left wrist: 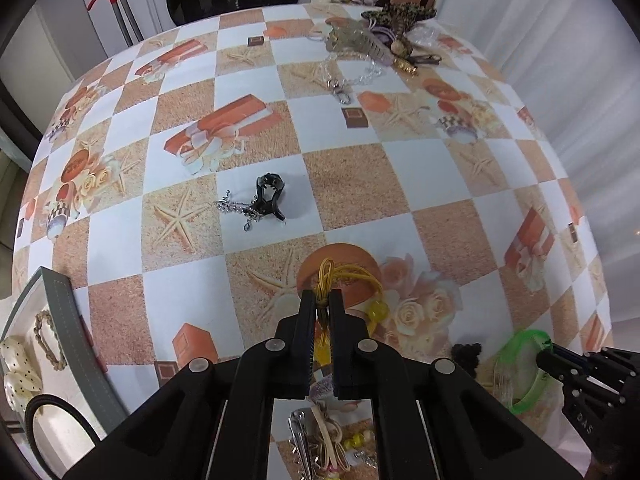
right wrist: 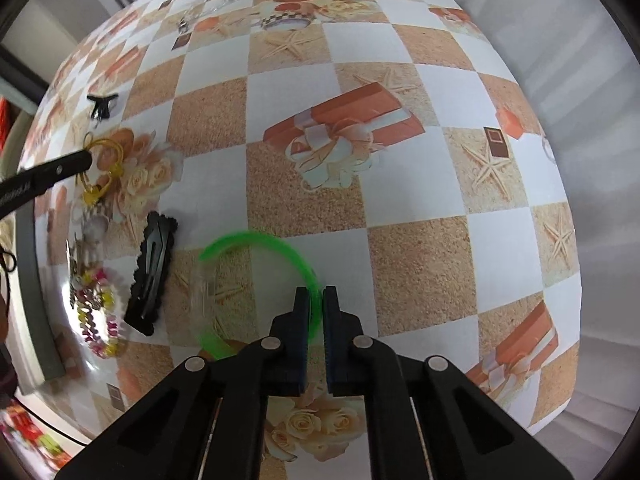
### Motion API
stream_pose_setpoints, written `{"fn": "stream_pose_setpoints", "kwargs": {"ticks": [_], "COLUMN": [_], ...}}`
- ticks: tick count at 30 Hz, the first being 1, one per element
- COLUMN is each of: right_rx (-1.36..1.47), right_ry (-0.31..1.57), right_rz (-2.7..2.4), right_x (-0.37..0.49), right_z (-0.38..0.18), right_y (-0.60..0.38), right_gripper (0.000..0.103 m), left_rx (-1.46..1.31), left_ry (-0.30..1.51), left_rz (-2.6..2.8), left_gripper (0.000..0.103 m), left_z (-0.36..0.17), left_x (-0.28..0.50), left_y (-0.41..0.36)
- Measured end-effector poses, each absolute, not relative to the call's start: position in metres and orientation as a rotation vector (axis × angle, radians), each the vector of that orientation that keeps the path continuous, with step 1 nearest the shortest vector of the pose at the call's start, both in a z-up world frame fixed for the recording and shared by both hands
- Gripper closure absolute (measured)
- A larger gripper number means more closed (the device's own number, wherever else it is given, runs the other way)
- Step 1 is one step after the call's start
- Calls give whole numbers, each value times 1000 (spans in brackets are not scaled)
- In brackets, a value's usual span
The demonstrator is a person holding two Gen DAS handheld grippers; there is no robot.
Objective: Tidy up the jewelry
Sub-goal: 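Grasp the yellow hair tie with the left tool while the right tool grasps the green bangle, then carry the yellow hair tie and green bangle into the tray and release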
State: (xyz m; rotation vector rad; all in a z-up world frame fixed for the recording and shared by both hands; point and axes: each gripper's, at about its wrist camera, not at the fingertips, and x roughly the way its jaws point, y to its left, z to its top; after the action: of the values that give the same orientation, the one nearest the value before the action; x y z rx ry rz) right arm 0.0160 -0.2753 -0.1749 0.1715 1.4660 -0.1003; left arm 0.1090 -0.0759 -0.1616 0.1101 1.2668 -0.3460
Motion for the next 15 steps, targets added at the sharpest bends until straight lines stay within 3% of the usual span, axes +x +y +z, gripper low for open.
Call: {"fn": "stream_pose_setpoints", "kwargs": {"ticks": [15], "right_rx": [323], "right_ry": [1396], "right_rz": [-76], "right_x": [17], "right_z": [-138], "right_y": [-287], "right_gripper": [96], "left_rx": [21], "left_ry": [1208], "left_rz": [-353], "left_gripper": [92], "left_z": [-122], "left_x": [93], "left_y": [-50]}}
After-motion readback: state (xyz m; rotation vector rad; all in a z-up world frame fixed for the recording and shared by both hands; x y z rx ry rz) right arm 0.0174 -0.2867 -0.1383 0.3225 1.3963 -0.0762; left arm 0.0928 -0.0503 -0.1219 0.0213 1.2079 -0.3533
